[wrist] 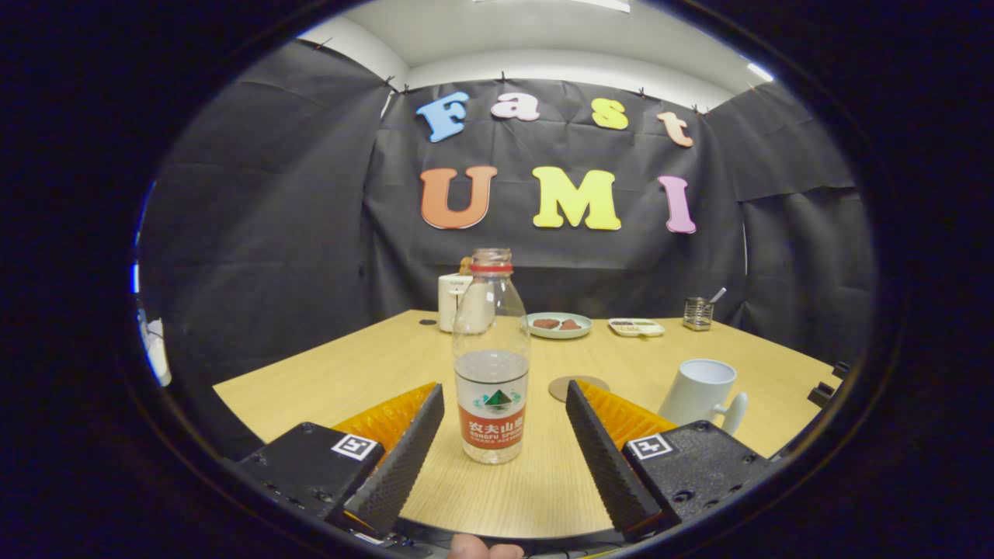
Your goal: Take the bottle from table, then pour the juice into the cup, finally place the bottle on the coaster
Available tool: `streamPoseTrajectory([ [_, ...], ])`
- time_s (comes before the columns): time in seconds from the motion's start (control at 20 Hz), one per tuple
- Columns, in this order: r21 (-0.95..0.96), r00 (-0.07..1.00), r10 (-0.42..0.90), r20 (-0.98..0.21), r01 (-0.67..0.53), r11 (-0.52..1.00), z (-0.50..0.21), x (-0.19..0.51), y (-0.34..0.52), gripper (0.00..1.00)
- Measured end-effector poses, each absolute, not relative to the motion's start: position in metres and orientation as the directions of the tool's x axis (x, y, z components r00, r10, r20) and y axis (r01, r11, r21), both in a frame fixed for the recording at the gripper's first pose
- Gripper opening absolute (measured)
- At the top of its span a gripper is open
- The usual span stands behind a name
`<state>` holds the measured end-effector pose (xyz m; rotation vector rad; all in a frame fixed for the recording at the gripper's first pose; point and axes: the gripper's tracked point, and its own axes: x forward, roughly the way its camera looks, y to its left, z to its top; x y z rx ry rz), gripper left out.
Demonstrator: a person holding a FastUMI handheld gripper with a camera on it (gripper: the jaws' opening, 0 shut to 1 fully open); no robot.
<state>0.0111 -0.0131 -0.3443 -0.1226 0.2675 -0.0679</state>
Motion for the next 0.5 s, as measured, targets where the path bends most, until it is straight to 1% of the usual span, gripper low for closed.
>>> streamPoseTrajectory([
  [0.2, -0.151, 0.957, -0.08, -0.277, 0.039, 0.988, -0.36, 0.027, -0.006, 1.0],
  [0.5, -0.173, 0.957, -0.092, -0.276, 0.044, 0.984, -0.361, 0.053, -0.008, 1.0],
])
